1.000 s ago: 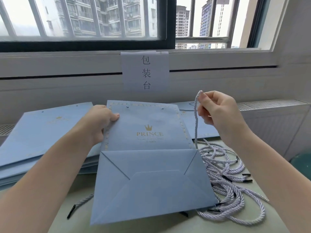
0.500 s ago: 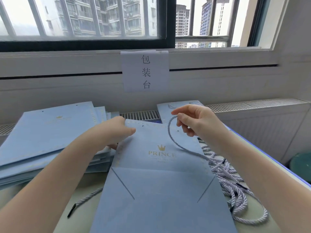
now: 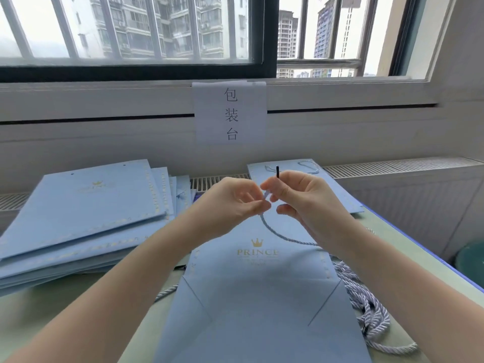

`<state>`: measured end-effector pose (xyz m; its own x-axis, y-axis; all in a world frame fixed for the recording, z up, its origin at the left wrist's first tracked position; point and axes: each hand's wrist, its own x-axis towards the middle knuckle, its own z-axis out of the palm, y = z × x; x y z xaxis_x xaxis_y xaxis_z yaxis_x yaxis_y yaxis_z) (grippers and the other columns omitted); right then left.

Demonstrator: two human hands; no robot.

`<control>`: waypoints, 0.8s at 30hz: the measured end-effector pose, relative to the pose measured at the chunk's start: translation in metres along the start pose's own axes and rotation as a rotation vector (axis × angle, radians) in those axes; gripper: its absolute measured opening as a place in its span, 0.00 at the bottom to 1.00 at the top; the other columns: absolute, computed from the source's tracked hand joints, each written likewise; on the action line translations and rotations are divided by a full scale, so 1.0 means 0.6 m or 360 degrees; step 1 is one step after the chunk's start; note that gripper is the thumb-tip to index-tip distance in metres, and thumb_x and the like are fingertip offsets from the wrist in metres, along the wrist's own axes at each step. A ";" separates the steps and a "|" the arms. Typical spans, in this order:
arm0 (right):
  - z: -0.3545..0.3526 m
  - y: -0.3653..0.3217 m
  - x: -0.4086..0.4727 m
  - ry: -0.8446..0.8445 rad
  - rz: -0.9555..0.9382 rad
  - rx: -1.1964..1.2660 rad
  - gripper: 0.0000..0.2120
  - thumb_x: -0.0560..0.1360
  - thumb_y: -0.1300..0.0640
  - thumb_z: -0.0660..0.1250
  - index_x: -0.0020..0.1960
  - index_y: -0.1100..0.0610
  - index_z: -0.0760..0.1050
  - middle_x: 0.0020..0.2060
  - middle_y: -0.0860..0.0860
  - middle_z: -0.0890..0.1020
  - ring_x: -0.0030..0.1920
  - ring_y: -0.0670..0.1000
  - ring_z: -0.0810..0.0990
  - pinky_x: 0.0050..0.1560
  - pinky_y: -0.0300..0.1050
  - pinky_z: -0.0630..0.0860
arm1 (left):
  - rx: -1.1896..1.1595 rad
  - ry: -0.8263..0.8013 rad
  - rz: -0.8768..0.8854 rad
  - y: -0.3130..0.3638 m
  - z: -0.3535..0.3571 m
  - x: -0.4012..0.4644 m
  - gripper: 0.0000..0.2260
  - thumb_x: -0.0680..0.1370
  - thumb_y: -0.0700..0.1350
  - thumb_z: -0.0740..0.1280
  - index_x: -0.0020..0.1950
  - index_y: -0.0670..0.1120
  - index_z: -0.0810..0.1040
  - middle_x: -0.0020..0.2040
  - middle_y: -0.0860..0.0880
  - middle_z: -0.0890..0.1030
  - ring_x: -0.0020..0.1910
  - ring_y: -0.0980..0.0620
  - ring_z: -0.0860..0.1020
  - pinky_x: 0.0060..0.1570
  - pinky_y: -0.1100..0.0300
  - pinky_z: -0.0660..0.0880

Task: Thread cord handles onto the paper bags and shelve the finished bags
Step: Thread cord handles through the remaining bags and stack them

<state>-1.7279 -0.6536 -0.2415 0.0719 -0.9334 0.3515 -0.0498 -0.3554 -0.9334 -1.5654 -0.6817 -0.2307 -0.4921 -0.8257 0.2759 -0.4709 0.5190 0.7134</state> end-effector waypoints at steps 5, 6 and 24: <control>-0.013 -0.028 0.005 -0.0035 0.0154 0.0644 0.13 0.75 0.49 0.59 0.38 0.56 0.72 0.27 0.49 0.72 0.29 0.47 0.73 0.31 0.39 0.75 | 0.0746 0.0020 -0.0143 -0.059 0.020 0.004 0.12 0.80 0.49 0.61 0.61 0.47 0.73 0.61 0.48 0.76 0.62 0.51 0.71 0.61 0.57 0.67; -0.014 -0.034 0.004 -0.0097 0.0234 0.0685 0.13 0.77 0.50 0.58 0.40 0.57 0.72 0.25 0.48 0.68 0.26 0.46 0.68 0.26 0.36 0.71 | 0.0832 -0.0027 -0.0244 -0.067 0.025 0.004 0.16 0.81 0.49 0.60 0.67 0.47 0.69 0.65 0.46 0.72 0.65 0.49 0.68 0.63 0.57 0.64; 0.006 0.063 0.011 0.0070 0.0402 -0.0909 0.08 0.79 0.54 0.61 0.47 0.58 0.75 0.32 0.46 0.74 0.30 0.44 0.69 0.31 0.37 0.64 | 0.0216 0.0374 -0.0604 -0.073 0.012 0.006 0.24 0.78 0.44 0.66 0.72 0.45 0.62 0.65 0.43 0.73 0.62 0.44 0.72 0.59 0.56 0.69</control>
<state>-1.7255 -0.6727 -0.2746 -0.0521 -0.9890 0.1387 -0.5854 -0.0823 -0.8066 -1.5520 -0.7060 -0.2657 -0.0946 -0.9824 0.1613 -0.6848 0.1818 0.7057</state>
